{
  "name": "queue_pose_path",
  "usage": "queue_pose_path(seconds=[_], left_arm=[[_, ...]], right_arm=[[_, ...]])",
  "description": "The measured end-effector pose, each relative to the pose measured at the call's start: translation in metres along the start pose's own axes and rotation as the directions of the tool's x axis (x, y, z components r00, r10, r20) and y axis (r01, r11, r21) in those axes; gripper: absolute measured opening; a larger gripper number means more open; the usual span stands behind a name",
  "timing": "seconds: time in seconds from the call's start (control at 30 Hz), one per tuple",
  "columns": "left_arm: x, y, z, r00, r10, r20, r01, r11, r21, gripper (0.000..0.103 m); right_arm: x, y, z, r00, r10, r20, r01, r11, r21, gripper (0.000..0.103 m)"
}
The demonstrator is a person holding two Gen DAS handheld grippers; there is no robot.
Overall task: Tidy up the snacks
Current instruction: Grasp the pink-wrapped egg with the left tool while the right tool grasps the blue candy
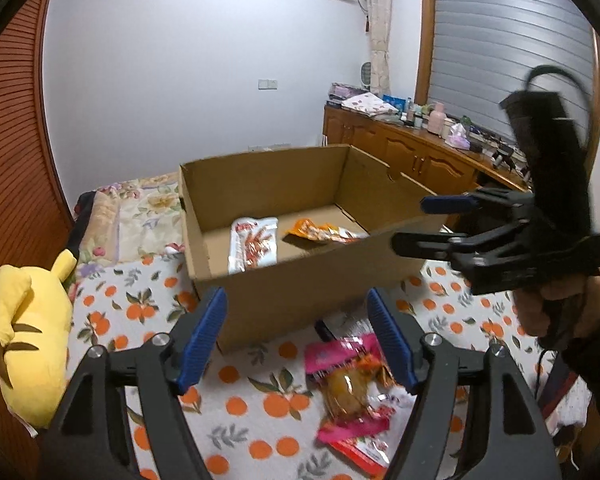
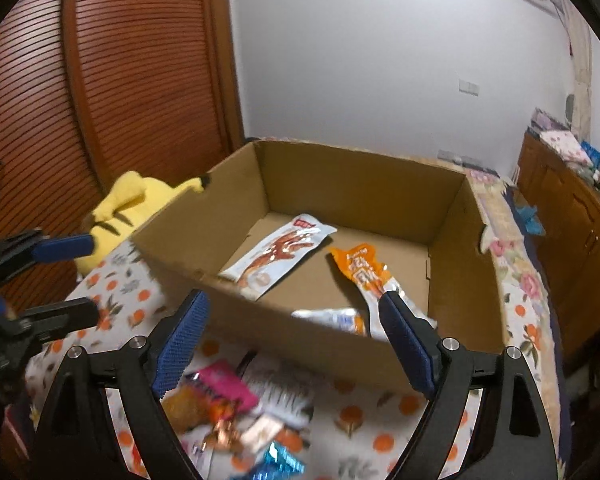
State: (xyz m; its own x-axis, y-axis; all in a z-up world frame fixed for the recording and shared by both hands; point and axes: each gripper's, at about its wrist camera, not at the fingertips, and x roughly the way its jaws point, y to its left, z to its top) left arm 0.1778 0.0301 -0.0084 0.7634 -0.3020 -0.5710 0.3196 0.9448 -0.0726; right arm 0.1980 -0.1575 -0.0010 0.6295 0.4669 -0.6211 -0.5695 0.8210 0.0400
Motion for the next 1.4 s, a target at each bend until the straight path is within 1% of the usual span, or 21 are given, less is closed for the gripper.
queue_pose_path(seconds=[0.1,0.27,0.4,0.5,0.63,0.73,0.93,1.0,1.03,1.1,1.2,1.27,1.3,1.37,1.4], left_arm=[[0.002,-0.006,-0.012,1.000,-0.008,-0.013,0.008,1.000,0.004,0.073],[0.016,-0.016,-0.035,0.998,-0.026,-0.060,0.025,1.000,-0.006,0.073],[0.032,-0.023,-0.052,0.993,-0.028,-0.113,0.028,1.000,-0.006,0.073],[0.043,-0.029,-0.062,0.988,-0.038,-0.152,0.038,0.999,-0.002,0.073],[0.055,-0.033,-0.068,0.982,-0.034,-0.188,0.035,0.999,-0.002,0.071],[0.062,-0.033,-0.071,0.977,-0.050,-0.208,0.046,0.999,-0.025,0.069],[0.076,-0.033,-0.073,0.966,-0.063,-0.252,0.055,0.998,-0.038,0.060],[0.077,-0.033,-0.077,0.962,-0.069,-0.265,0.060,0.997,-0.042,0.051],[0.077,-0.032,-0.079,0.961,-0.072,-0.269,0.062,0.997,-0.044,0.050],[0.074,-0.030,-0.082,0.961,-0.079,-0.265,0.067,0.996,-0.052,0.041],[0.068,-0.027,-0.084,0.963,-0.065,-0.263,0.056,0.998,-0.041,0.039],[0.063,-0.023,-0.086,0.964,-0.054,-0.261,0.045,0.998,-0.038,0.039],[0.061,-0.021,-0.087,0.964,-0.046,-0.260,0.037,0.999,-0.038,0.038],[0.056,-0.017,-0.089,0.966,-0.028,-0.255,0.020,0.999,-0.034,0.038],[0.054,-0.014,-0.090,0.967,-0.021,-0.252,0.012,0.999,-0.036,0.038]], right_arm=[[-0.014,0.004,-0.014,1.000,0.007,-0.006,-0.007,1.000,-0.021,0.089],[-0.024,0.005,-0.046,0.999,0.032,-0.026,-0.032,0.999,0.010,0.087],[-0.020,0.004,-0.073,0.997,0.035,-0.063,-0.033,0.999,0.028,0.083],[-0.012,0.003,-0.092,0.994,0.048,-0.097,-0.043,0.998,0.051,0.078],[-0.001,0.003,-0.108,0.989,0.061,-0.133,-0.052,0.996,0.070,0.071],[0.006,0.004,-0.114,0.985,0.078,-0.153,-0.065,0.994,0.091,0.068],[0.017,0.008,-0.121,0.980,0.065,-0.188,-0.049,0.995,0.088,0.064],[0.020,0.007,-0.123,0.980,0.049,-0.195,-0.033,0.996,0.083,0.063],[0.021,0.006,-0.124,0.978,0.044,-0.202,-0.027,0.996,0.085,0.063],[0.024,0.004,-0.126,0.975,0.044,-0.217,-0.023,0.995,0.098,0.062],[0.025,0.002,-0.129,0.974,0.029,-0.224,-0.009,0.996,0.091,0.055],[0.022,0.000,-0.130,0.974,0.026,-0.224,-0.005,0.996,0.093,0.045],[0.021,-0.002,-0.131,0.974,0.019,-0.225,0.001,0.996,0.089,0.042],[0.019,-0.003,-0.134,0.974,0.003,-0.226,0.015,0.997,0.078,0.030],[0.019,-0.004,-0.135,0.974,-0.007,-0.225,0.023,0.997,0.069,0.028]])
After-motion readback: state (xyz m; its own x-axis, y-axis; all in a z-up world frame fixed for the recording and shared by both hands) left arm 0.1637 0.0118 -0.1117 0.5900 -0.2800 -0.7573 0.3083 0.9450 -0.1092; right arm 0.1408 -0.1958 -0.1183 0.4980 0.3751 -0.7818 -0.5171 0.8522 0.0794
